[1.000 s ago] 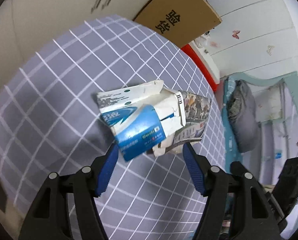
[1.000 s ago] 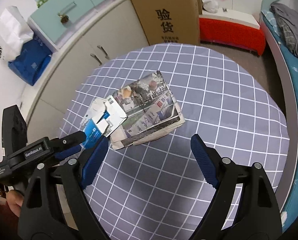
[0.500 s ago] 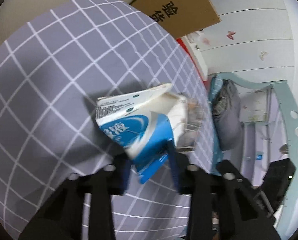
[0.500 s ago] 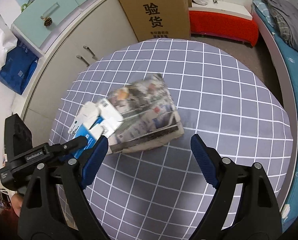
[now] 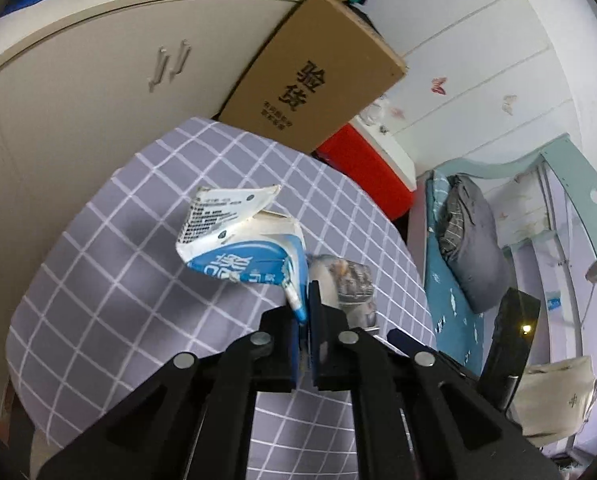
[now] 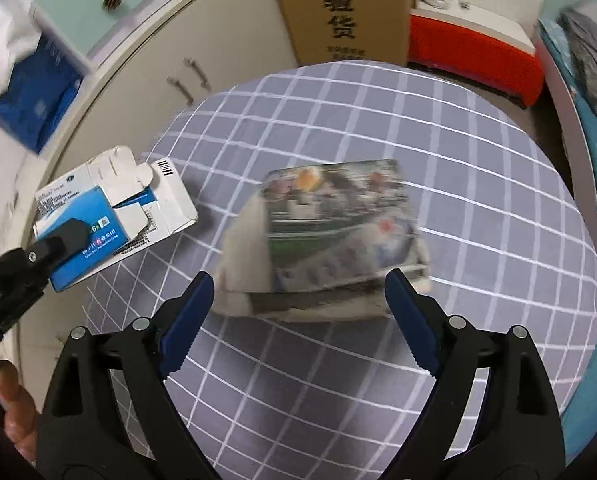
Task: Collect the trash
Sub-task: 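Grasp folded newspaper with right tool while left tool holds the boxes, then carry both to the basin and open both tools to drop them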
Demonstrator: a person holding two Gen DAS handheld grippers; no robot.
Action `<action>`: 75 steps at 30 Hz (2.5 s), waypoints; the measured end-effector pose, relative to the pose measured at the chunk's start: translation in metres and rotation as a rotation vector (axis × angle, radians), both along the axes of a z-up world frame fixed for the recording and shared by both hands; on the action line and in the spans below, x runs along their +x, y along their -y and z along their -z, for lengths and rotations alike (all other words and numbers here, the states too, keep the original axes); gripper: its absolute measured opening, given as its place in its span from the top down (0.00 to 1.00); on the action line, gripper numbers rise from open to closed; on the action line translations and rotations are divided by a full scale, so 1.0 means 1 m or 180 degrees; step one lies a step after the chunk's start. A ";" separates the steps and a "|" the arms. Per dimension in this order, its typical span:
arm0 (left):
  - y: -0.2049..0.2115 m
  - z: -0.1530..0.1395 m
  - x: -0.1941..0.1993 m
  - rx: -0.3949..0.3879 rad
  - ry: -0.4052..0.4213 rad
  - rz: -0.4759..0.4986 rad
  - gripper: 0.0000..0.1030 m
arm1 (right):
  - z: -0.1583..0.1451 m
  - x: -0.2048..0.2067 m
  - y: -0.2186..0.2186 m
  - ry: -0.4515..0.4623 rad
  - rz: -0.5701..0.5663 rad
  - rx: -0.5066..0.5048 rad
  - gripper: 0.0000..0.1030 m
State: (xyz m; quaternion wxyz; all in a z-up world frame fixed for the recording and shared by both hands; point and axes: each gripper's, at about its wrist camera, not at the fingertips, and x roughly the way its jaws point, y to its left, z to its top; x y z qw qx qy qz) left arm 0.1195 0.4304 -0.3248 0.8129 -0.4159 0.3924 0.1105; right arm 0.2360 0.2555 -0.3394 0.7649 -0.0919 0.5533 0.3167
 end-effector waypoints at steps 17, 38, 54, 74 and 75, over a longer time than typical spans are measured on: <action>0.009 0.010 0.008 0.0045 -0.0166 0.0207 0.96 | 0.021 -0.006 -0.039 0.0696 -0.0629 -0.0685 0.73; 0.194 -0.058 0.099 0.0297 0.0063 0.1044 0.96 | -0.084 0.059 0.213 0.0055 0.0612 0.0694 0.86; 0.451 -0.060 0.154 0.0399 -0.0037 0.1944 0.96 | -0.100 0.050 0.484 0.0209 0.1501 0.0726 0.86; 0.531 -0.051 0.180 0.0673 -0.0317 0.2143 0.95 | -0.071 0.067 0.546 0.0162 0.1739 0.0752 0.30; 0.532 -0.051 0.182 0.0681 -0.0324 0.2151 0.95 | -0.070 0.069 0.546 0.0164 0.1728 0.0811 0.30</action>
